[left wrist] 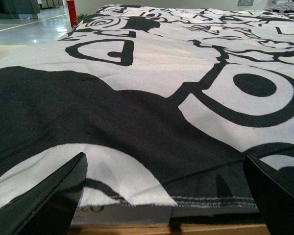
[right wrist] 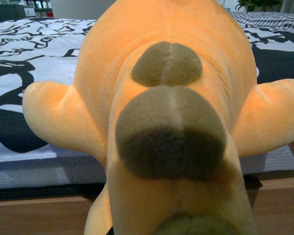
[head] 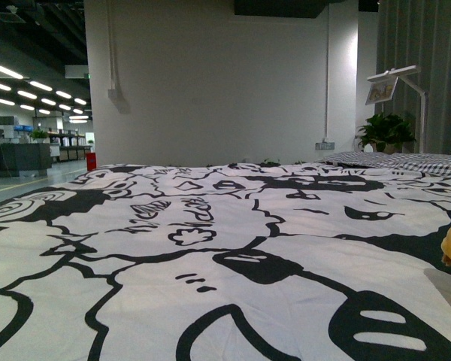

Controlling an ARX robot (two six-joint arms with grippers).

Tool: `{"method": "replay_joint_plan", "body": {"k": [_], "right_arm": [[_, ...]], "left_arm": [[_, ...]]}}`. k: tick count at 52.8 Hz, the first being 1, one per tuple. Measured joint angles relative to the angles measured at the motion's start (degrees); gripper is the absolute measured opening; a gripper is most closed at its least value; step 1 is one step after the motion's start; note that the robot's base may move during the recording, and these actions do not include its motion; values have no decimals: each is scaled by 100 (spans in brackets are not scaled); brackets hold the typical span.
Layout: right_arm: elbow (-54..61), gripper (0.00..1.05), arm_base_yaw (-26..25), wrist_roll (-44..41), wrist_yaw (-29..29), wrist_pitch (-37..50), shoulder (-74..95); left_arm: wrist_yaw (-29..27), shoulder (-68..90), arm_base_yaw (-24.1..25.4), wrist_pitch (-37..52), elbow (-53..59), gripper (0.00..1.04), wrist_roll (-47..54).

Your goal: Put away toys

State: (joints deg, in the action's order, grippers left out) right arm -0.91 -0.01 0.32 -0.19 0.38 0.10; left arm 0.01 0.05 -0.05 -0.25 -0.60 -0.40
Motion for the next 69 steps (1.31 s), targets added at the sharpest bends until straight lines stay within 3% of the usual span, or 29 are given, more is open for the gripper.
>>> {"method": "replay_joint_plan", "body": {"k": [69], "right_arm": [[7,7,7,0,22,-57,20]], "left_arm": [[0,-2,0,0,0,98,0]]}}
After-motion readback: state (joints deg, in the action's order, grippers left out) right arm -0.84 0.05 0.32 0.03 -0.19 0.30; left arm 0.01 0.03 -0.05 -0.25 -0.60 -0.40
